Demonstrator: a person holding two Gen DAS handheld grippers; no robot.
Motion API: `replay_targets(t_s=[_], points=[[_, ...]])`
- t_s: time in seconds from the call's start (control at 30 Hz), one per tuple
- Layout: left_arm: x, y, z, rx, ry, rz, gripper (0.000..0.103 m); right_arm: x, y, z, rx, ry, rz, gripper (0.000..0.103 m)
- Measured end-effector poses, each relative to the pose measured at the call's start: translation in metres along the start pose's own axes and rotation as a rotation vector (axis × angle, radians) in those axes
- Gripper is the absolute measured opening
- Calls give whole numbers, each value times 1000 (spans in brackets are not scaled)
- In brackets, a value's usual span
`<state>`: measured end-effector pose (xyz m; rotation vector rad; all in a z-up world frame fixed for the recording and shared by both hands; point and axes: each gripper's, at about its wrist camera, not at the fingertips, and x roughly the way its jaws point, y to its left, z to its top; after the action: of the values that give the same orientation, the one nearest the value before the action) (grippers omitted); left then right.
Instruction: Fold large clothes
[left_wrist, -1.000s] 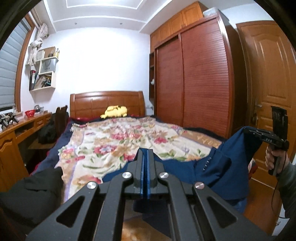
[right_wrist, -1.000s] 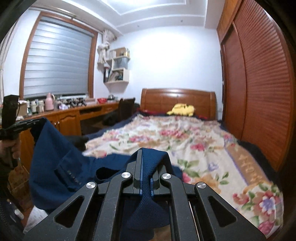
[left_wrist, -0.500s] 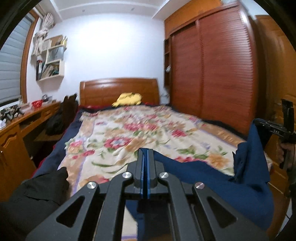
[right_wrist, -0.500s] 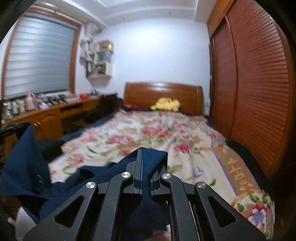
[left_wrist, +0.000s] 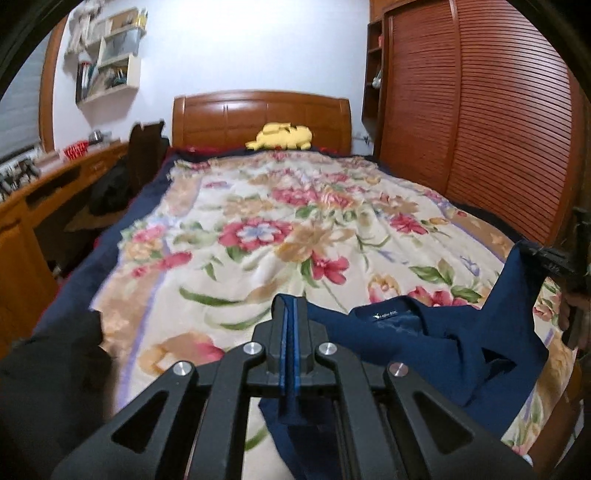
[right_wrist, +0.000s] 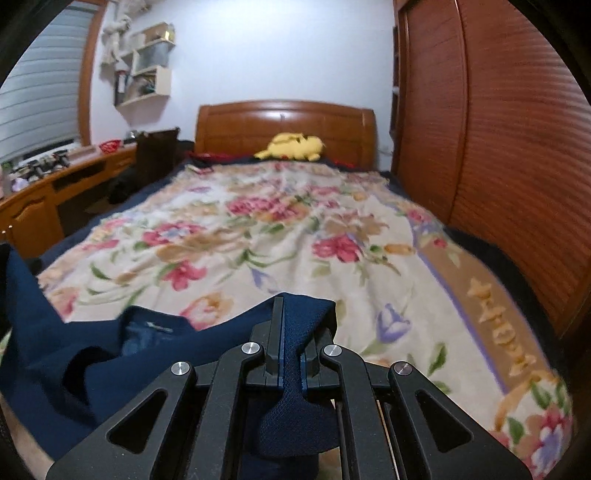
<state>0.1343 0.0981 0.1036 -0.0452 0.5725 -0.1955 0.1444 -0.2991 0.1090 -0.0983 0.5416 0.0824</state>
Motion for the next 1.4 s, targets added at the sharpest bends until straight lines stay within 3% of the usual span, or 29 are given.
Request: replay_targets(t_s=[0.27, 0.33, 0.37, 0.4, 0.43, 0.57, 0.73, 0.97, 1.03, 1.13, 1.2, 1.3, 1.4], points=[[32, 6, -34, -11, 69, 7, 3, 50, 13, -34, -57, 109, 10, 8], [33, 3, -44, -1, 77, 22, 6, 53, 14, -40, -58, 124, 23, 14], [31, 0, -47, 10, 77, 27, 7, 51, 13, -43, -56, 127, 22, 23], [29, -3, -50, 25, 73, 28, 8, 48, 12, -44, -54, 123, 15, 38], [25, -8, -55, 37, 67, 23, 10, 45, 12, -44, -53, 115, 7, 46], [2, -15, -69, 24, 36, -19, 16, 27, 18, -47, -99, 102, -11, 50], [-15, -33, -90, 28, 24, -90, 26, 1, 49, -69, -191, 135, 110, 50], [-22, -53, -111, 55, 29, -125, 34, -18, 84, -108, -255, 214, 250, 50], [-24, -57, -115, 61, 31, -135, 35, -17, 89, -115, -263, 244, 255, 50], [-26, -60, -121, 69, 32, -151, 36, -5, 99, -125, -354, 296, 190, 49], [-27, -62, -125, 81, 28, -152, 37, 7, 97, -124, -375, 322, 144, 38], [-27, -57, -129, 76, 29, -156, 38, 19, 93, -112, -405, 304, 105, 12], [-25, -49, -132, 65, 32, -155, 38, 36, 94, -88, -419, 262, 69, 4]])
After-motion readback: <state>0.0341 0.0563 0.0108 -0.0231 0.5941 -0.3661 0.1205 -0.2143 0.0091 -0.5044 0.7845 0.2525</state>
